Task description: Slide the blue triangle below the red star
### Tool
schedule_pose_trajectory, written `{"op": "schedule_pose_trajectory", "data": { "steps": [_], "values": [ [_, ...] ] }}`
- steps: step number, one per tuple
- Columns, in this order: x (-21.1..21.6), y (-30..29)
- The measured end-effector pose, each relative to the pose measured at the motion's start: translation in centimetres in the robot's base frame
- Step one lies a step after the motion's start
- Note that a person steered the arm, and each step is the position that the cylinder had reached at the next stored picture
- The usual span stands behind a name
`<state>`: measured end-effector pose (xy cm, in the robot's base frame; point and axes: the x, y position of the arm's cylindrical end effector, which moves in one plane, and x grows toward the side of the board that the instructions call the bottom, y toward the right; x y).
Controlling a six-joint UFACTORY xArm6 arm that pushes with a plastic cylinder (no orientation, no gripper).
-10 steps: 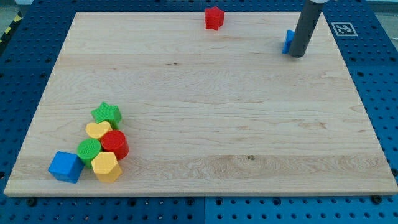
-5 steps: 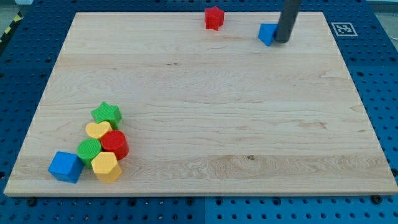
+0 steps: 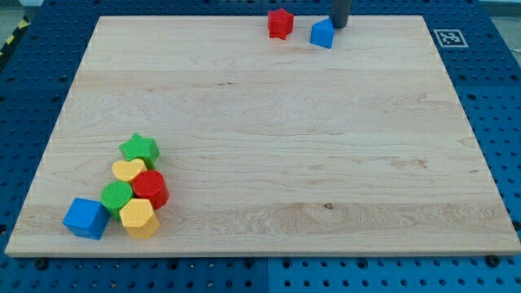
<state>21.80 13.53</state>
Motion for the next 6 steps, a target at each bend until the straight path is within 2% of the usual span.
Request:
{"op": "schedule_pose_trajectory", "data": {
  "steps": [1, 4, 6],
  "values": [
    [2.0, -0.4],
    [1.8, -1.0],
    [4.5, -1.8]
  ]
}}
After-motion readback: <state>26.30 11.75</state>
